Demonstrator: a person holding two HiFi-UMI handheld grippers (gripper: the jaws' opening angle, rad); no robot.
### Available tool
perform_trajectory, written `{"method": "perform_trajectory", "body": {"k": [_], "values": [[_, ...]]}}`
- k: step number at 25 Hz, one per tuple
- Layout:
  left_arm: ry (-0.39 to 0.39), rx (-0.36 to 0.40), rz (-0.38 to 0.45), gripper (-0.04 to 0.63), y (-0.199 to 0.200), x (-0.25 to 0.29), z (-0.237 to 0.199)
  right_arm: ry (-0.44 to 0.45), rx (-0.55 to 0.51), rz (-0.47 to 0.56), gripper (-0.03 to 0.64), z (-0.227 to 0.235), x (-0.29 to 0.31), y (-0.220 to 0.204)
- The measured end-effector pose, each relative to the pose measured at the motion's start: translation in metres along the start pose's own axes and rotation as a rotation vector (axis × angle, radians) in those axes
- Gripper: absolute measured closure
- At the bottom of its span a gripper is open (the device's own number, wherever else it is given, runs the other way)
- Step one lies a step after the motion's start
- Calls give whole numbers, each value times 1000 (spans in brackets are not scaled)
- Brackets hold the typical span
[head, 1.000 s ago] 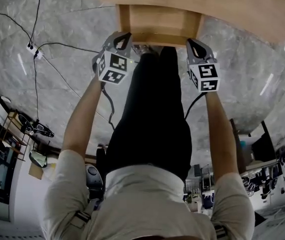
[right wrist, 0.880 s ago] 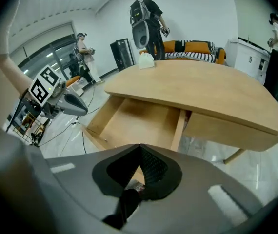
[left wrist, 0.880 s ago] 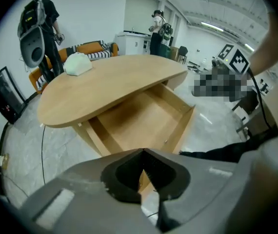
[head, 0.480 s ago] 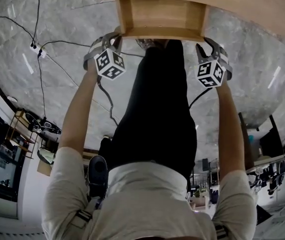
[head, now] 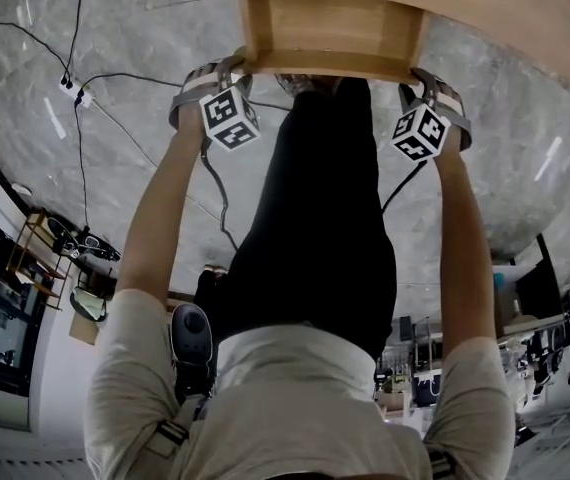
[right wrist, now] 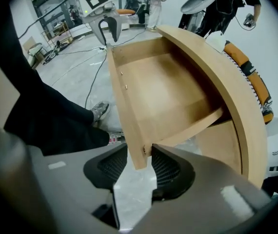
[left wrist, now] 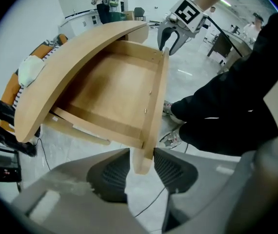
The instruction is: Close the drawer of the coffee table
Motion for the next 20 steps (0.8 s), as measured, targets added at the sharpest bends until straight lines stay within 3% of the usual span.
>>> {"method": "perform_trajectory", "body": {"k": [8, 12, 15, 20], "values": [[-30, 69, -5, 431, 9, 1, 13, -21, -84, -7, 458, -5, -1, 1], [11, 64, -62, 431, 3, 16, 14, -46, -114, -2, 470, -6, -1, 0], [44, 45, -56, 460, 3, 15, 12, -60, -169, -8, 513, -11, -2, 1], [64, 60, -57, 485, 2, 15, 16, -73, -204, -25, 524, -14, -2, 3]]}}
Point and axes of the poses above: the fingertips, and each gripper's own axes: x forward along the fingers, z to its right, y out of its top, the point moved 9 cm from there along -x, backward along the fingers, and after that the axes turned 4 degrees about -x, right-handed, at the moved point
